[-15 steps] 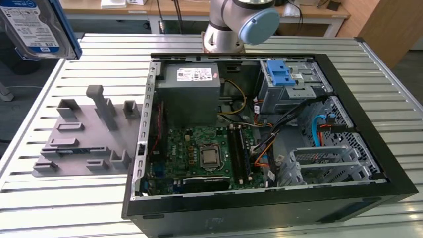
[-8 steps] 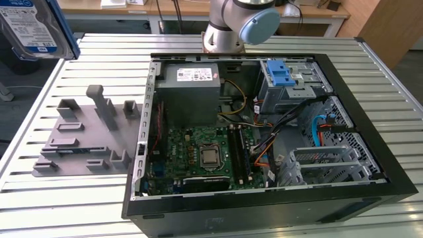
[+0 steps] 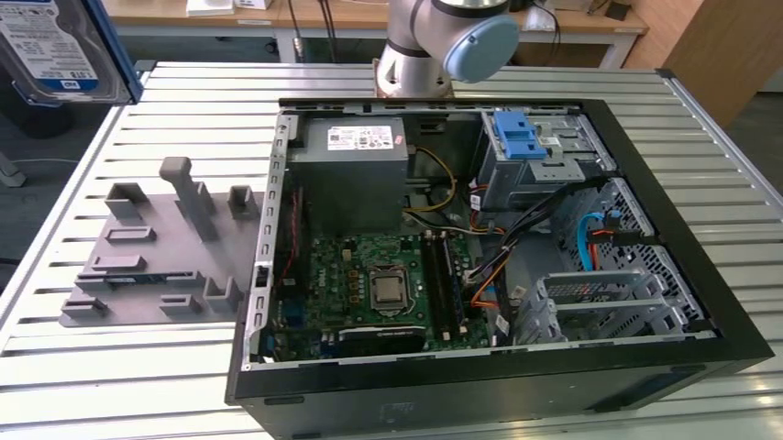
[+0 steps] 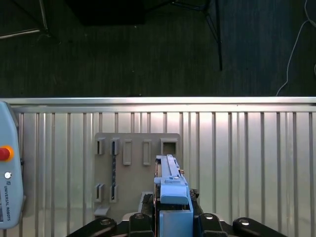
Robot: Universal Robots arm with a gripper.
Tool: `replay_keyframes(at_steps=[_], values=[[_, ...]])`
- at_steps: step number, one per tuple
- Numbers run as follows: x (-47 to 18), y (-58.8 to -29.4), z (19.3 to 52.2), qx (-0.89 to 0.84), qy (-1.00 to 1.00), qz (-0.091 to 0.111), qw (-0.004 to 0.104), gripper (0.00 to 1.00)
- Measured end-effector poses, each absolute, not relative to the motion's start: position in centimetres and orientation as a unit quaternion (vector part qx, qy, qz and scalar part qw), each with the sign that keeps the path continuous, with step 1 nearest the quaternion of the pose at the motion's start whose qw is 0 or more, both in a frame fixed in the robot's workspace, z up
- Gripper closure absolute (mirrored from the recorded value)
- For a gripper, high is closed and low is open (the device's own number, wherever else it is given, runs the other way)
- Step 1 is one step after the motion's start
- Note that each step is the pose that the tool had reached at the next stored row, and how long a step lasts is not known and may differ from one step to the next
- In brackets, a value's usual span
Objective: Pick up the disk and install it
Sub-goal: 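Pick up the disk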
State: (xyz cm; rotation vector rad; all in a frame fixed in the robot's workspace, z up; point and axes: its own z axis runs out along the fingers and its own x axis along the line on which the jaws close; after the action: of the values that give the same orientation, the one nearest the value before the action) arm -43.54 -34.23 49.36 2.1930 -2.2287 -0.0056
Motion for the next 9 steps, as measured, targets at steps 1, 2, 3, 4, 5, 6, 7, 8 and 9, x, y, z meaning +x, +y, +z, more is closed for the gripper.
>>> replay_keyframes(at_steps=[1, 2, 3, 4, 5, 6, 7, 8, 9], values=[[-43.5, -34.4, 49.4, 0.701, -0.713, -0.002, 0.008, 0.64], [-43.5, -34.6, 49.4, 0.701, -0.713, -0.002, 0.008, 0.64], [-43.5, -34.8, 49.4, 0.701, -0.713, -0.002, 0.008, 0.64], [-43.4, -34.9, 49.4, 0.701, -0.713, -0.002, 0.008, 0.64], [-43.3, -34.9, 49.4, 0.701, -0.713, -0.002, 0.008, 0.64], [-43.1, -35.0, 49.4, 0.701, -0.713, -0.002, 0.008, 0.64], [-42.9, -35.1, 49.4, 0.701, -0.713, -0.002, 0.008, 0.64], [-42.6, -35.1, 49.4, 0.701, -0.713, -0.002, 0.008, 0.64], [-42.4, -35.2, 49.4, 0.701, -0.713, -0.002, 0.008, 0.64]])
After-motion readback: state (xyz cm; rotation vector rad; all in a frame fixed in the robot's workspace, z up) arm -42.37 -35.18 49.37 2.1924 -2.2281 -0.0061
